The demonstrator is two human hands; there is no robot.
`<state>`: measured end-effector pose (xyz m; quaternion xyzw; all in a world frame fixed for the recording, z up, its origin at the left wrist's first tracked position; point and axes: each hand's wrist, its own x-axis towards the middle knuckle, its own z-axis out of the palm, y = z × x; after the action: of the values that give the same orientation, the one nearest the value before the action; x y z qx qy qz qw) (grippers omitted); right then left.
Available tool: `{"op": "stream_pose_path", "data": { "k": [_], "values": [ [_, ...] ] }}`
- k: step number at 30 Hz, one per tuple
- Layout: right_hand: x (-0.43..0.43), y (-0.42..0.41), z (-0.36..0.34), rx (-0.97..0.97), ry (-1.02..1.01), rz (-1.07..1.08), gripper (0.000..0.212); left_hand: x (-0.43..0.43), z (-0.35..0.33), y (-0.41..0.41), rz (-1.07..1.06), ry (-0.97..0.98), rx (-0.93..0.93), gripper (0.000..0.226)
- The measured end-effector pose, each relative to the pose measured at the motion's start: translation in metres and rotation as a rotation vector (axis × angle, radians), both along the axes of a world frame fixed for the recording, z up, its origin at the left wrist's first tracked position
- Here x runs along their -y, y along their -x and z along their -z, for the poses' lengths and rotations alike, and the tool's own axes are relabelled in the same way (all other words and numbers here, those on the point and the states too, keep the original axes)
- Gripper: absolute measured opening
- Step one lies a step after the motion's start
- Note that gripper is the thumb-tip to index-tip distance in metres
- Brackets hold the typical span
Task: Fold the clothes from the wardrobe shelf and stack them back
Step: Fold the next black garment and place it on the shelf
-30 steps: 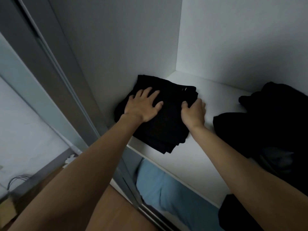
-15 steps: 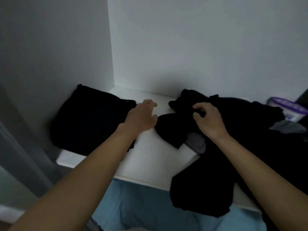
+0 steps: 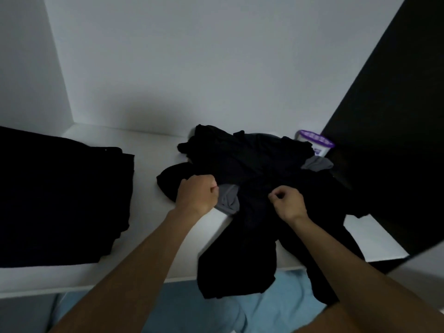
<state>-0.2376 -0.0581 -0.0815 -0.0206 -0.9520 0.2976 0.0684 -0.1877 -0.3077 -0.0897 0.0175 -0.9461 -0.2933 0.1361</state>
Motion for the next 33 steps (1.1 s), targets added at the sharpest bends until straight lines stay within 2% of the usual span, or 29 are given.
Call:
{"op": "stream_pose_path", "data": {
  "k": [2, 4, 6, 8, 10, 11, 12, 14, 16, 19, 22, 24, 28, 31, 33],
  "values": [
    [0.006, -0.004, -0.009, -0.087, 0.164, 0.042, 0.013, -0.007, -0.007, -0.006, 0.051, -0.149, 0.032, 0.015],
    [0.012, -0.017, -0.022, -0.174, 0.480, 0.043, 0.017, -0.016, -0.016, -0.013, 0.100, -0.383, 0.079, 0.013],
    [0.014, -0.039, -0.036, -0.221, 0.680, -0.065, 0.020, -0.025, -0.029, -0.020, 0.155, -0.696, 0.221, 0.032],
    [0.008, -0.071, -0.042, -0.190, 0.701, -0.228, 0.020, -0.036, -0.043, -0.029, 0.207, -0.951, 0.472, 0.059],
    [-0.002, -0.107, -0.036, -0.109, 0.661, -0.391, 0.024, -0.055, -0.052, -0.038, 0.285, -1.093, 0.658, 0.077],
    [-0.008, -0.125, -0.030, -0.068, 0.644, -0.457, 0.026, -0.067, -0.053, -0.044, 0.317, -1.120, 0.688, 0.073],
    [-0.014, -0.142, -0.023, -0.030, 0.628, -0.514, 0.027, -0.082, -0.051, -0.050, 0.336, -1.120, 0.679, 0.059],
    [-0.028, -0.171, -0.011, 0.030, 0.592, -0.623, 0.027, -0.111, -0.044, -0.064, 0.320, -1.018, 0.595, 0.027],
    [-0.048, -0.191, -0.002, 0.042, 0.559, -0.705, 0.027, -0.135, -0.033, -0.080, 0.293, -0.877, 0.527, 0.018],
    [-0.082, -0.212, 0.010, 0.071, 0.534, -0.759, 0.019, -0.164, -0.014, -0.112, 0.296, -0.792, 0.515, 0.021],
    [-0.108, -0.232, 0.032, 0.136, 0.533, -0.755, 0.020, -0.193, 0.004, -0.146, 0.190, -0.804, 0.530, 0.027],
    [-0.122, -0.247, 0.050, 0.184, 0.534, -0.782, 0.022, -0.210, 0.016, -0.171, 0.111, -0.886, 0.503, 0.028],
    [-0.151, -0.268, 0.082, 0.293, 0.570, -0.797, 0.024, -0.219, 0.028, -0.225, 0.075, -1.232, 0.415, 0.034],
    [-0.165, -0.278, 0.101, 0.298, 0.596, -0.759, 0.035, -0.219, 0.025, -0.264, 0.094, -1.228, 0.359, 0.025],
    [-0.169, -0.286, 0.104, 0.246, 0.626, -0.755, 0.035, -0.218, 0.017, -0.284, 0.073, -1.221, 0.318, 0.023]
  ]
}}
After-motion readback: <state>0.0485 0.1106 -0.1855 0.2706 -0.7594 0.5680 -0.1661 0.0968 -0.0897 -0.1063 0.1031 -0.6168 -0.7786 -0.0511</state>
